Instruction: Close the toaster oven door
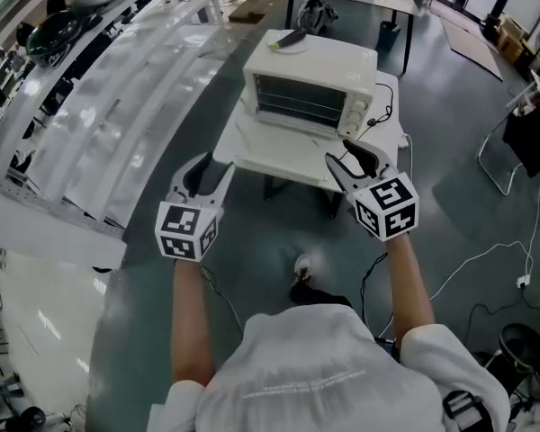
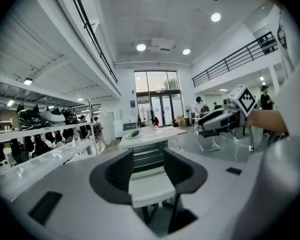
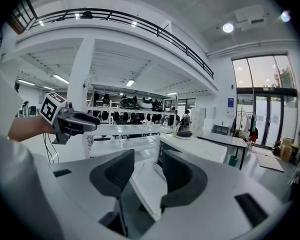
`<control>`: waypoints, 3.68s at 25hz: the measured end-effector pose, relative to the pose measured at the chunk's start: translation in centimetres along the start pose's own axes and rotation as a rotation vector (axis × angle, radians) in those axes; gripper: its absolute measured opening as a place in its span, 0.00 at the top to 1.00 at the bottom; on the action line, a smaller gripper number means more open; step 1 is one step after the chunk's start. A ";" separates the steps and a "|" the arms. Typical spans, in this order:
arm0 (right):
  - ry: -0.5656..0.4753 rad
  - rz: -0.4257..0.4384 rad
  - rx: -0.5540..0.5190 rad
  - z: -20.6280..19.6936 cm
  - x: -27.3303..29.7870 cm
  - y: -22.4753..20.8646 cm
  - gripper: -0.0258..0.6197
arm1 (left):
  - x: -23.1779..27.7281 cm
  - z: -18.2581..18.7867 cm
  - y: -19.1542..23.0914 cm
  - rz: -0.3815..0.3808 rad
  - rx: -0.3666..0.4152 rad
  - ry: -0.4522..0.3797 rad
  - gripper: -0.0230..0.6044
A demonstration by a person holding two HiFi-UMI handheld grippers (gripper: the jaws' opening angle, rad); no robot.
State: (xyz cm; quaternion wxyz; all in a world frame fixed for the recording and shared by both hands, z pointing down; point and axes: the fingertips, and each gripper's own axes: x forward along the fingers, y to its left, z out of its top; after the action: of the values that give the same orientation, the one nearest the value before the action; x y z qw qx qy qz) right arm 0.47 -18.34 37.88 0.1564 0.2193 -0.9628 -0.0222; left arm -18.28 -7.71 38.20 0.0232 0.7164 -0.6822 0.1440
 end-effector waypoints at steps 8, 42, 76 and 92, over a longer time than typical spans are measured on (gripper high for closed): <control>0.021 -0.011 0.039 -0.3 2.7 -5.6 0.69 | 6.8 2.1 0.9 -0.019 0.000 0.012 0.66; 0.361 -0.342 0.431 -16.4 11.4 -5.5 0.66 | 21.4 -18.1 8.5 -0.454 -0.159 0.401 0.66; 0.504 -0.333 0.734 -32.3 13.2 -1.5 0.60 | 20.8 -32.7 3.7 -0.414 -0.426 0.555 0.63; 0.552 -0.367 0.682 -31.9 13.1 -1.5 0.79 | 21.3 -31.4 3.2 -0.443 -0.381 0.553 0.79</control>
State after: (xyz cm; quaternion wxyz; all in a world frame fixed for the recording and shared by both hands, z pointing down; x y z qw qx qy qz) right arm -0.17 -24.47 71.82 0.3190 0.4224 -0.7829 0.3270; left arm -26.27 -21.42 72.81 0.3687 0.7633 -0.4938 0.1938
